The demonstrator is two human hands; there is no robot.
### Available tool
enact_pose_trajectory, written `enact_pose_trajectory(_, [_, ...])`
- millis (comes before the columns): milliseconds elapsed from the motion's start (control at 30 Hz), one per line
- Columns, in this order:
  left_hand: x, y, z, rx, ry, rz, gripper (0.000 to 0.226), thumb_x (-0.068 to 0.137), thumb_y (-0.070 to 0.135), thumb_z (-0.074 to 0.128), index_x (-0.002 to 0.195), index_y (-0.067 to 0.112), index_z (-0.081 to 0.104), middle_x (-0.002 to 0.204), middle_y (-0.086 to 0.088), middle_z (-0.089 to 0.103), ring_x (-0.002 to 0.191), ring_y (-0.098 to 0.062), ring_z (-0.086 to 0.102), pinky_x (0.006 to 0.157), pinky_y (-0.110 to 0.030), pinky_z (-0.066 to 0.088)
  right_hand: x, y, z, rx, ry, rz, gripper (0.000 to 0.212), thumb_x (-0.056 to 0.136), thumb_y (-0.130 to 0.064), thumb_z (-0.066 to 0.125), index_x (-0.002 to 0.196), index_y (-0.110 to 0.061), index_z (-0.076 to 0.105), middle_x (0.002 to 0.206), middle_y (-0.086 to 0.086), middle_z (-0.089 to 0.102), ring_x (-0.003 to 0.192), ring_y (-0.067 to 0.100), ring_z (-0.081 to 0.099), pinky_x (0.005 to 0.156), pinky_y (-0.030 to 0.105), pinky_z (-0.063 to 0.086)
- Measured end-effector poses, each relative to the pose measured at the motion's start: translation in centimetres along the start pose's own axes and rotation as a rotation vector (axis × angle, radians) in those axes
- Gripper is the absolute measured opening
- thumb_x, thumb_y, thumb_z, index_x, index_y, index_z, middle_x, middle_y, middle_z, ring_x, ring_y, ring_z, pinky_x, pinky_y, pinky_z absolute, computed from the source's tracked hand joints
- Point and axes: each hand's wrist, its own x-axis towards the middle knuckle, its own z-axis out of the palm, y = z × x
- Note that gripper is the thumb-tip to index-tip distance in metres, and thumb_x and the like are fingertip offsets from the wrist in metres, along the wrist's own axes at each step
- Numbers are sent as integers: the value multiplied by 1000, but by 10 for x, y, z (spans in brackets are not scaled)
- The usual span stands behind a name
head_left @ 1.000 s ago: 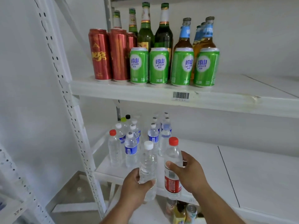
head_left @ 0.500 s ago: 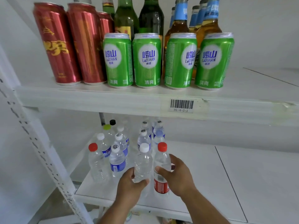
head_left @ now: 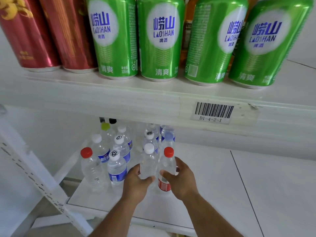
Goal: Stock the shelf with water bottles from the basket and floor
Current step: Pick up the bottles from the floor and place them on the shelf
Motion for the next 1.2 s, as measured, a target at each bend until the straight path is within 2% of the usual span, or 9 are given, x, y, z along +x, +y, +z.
enact_pose_trajectory(100, [8, -3, 2, -11, -9, 7, 53, 69, 23, 85, 118, 29, 64, 112, 9, 70, 110, -18, 63, 94, -44, 55, 6, 3, 1, 6, 0, 13, 36, 79, -18, 77, 102, -41, 63, 97, -21, 67, 80, -19, 59, 56, 4, 44])
enact_pose_trajectory(233, [15, -8, 4, -8, -22, 11, 56, 67, 25, 84, 119, 32, 64, 115, 8, 69, 111, -18, 63, 93, -45, 56, 13, 6, 3, 13, 1, 15, 43, 78, -24, 78, 114, -41, 62, 108, -19, 67, 91, -7, 61, 62, 7, 44])
enact_pose_trajectory(467, [21, -15, 6, 14, -38, 13, 51, 73, 13, 83, 116, 30, 61, 111, 7, 68, 104, -15, 64, 84, -27, 50, 24, 14, 2, -5, -9, 3, 42, 77, -27, 77, 113, -43, 62, 109, -19, 68, 95, -6, 62, 72, 9, 45])
enact_pose_trajectory(667, [25, -18, 8, 49, -47, -3, 61, 75, 17, 83, 128, 29, 56, 121, 6, 65, 114, -18, 61, 98, -43, 53, 28, 16, 1, -51, -11, -5, 48, 79, -29, 77, 121, -43, 58, 113, -21, 65, 98, -4, 61, 74, 8, 43])
enact_pose_trajectory(833, [23, -18, 9, 86, -53, -10, 68, 78, 19, 81, 137, 29, 49, 129, 8, 62, 121, -18, 57, 102, -39, 49, 28, 17, 3, -72, -6, -20, 49, 81, -28, 77, 123, -43, 57, 114, -21, 65, 102, -4, 59, 76, 9, 41])
enact_pose_trajectory(967, [16, -15, 10, 113, -58, -24, 72, 80, 23, 79, 142, 29, 44, 135, 9, 57, 126, -16, 52, 105, -38, 47, 27, 18, 0, -91, -29, 0, 49, 82, -22, 76, 111, -54, 50, 104, -28, 63, 95, -8, 59, 68, 5, 40])
enact_pose_trajectory(1067, [10, -11, 9, 123, -65, -38, 66, 82, 20, 78, 139, 30, 45, 129, 13, 57, 119, -11, 52, 101, -31, 45, 27, 25, -3, -94, -69, 58, 49, 84, -19, 75, 112, -49, 48, 102, -29, 61, 99, -2, 62, 65, 4, 42])
enact_pose_trajectory(1133, [2, -10, 7, 150, -80, -52, 67, 81, 23, 78, 138, 33, 44, 129, 16, 57, 119, -8, 52, 101, -30, 45, 23, 31, -3, -102, -91, 105, 47, 85, -21, 74, 119, -42, 49, 111, -25, 61, 110, 6, 61, 70, 7, 44])
enact_pose_trajectory(1200, [-3, -16, 6, 189, -85, -66, 78, 76, 37, 77, 143, 35, 38, 137, 15, 54, 128, -9, 50, 108, -38, 44, 15, 33, -4, -110, -106, 153, 68, 83, -30, 76, 143, -29, 43, 135, -12, 56, 126, 14, 55, 87, 16, 47])
